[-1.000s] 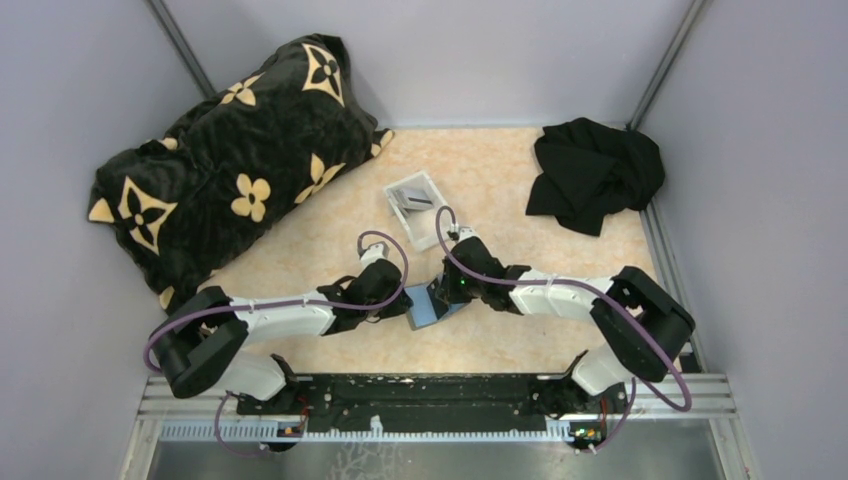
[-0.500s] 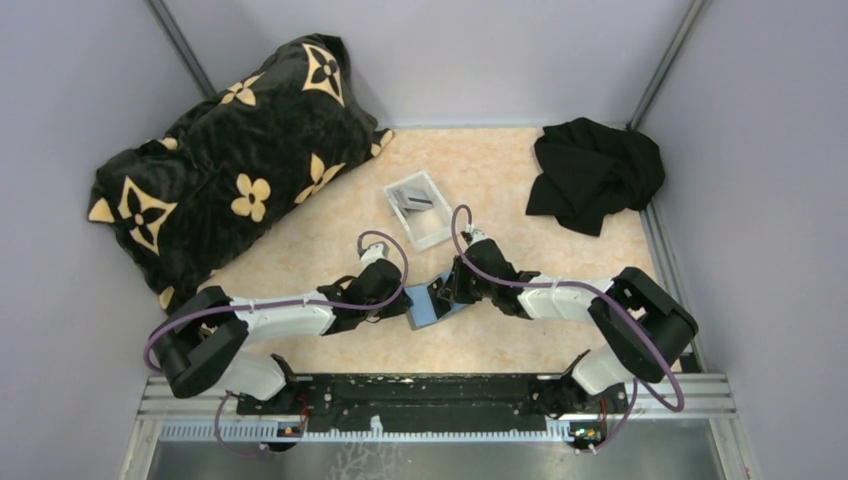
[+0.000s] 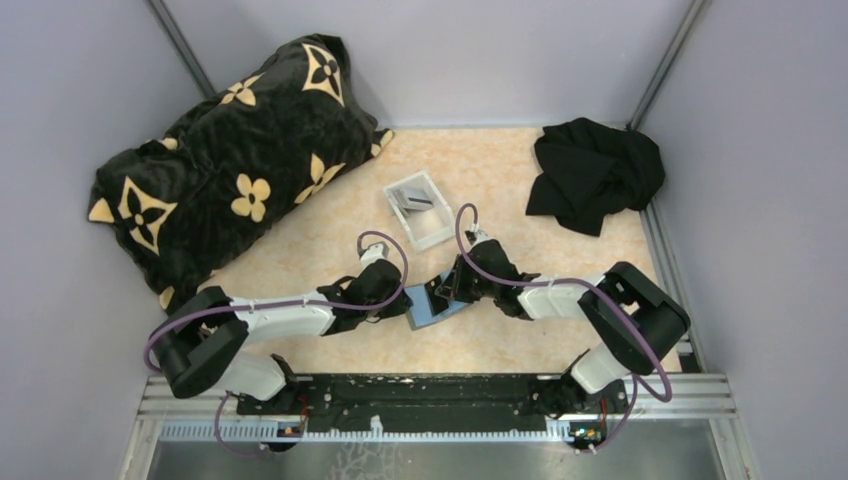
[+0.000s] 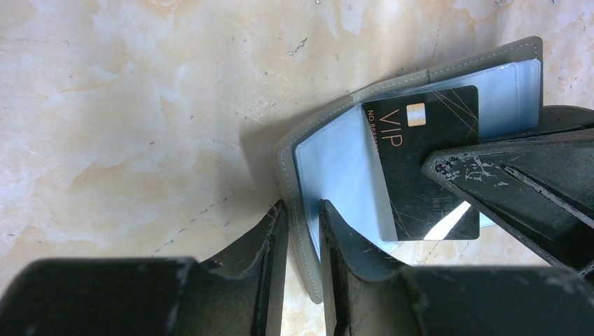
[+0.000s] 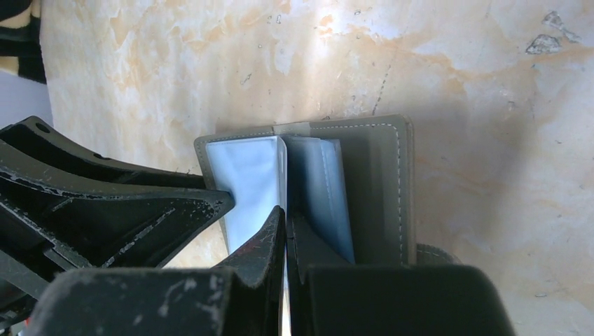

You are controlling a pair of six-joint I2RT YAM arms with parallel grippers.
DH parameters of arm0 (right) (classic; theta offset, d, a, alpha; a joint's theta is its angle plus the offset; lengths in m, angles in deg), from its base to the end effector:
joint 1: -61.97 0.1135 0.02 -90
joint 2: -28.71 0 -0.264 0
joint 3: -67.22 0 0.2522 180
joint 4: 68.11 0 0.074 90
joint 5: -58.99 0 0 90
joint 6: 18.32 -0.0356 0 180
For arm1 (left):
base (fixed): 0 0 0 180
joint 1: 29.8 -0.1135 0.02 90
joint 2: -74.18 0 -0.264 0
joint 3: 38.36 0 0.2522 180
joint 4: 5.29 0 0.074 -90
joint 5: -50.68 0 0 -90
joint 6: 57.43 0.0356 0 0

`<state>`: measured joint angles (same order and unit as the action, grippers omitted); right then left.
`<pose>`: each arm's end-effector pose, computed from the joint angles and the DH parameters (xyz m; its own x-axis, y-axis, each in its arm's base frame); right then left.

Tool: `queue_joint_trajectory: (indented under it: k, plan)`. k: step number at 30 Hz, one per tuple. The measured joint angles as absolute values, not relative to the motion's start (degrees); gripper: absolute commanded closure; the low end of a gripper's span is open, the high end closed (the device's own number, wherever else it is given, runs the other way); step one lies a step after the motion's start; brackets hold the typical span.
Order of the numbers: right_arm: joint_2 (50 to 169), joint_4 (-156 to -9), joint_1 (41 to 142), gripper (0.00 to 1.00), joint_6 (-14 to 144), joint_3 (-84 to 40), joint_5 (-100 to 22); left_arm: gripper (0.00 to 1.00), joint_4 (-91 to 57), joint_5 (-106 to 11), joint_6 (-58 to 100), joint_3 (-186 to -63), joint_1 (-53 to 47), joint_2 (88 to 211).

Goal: Put the credit cards into the card holder
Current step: Insert the credit card into the card holder.

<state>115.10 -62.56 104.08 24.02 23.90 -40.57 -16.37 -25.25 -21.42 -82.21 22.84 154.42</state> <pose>0.1994 0.1882 0.1383 -0.8653 0.2004 -0.4594 -0.1772 0.7351 0.6544 0.1596 -0.1948 0.1441 -0.8059 -0.2374 -0.5423 0.0329 0.8967 -0.4415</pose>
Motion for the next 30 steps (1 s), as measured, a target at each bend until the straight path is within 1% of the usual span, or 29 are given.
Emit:
queue_joint_trajectory:
  k: [17, 30]
  plan:
    - [115.6, -56.5, 103.8, 1.00, 22.6, 27.3, -42.2, 0.69, -16.3, -25.3, -21.4, -82.2, 22.8, 154.4]
    - [115.9, -55.2, 103.8, 1.00, 22.4, 28.2, -44.5, 0.67, -16.7, -25.3, -21.3, -83.1, 22.8, 155.2]
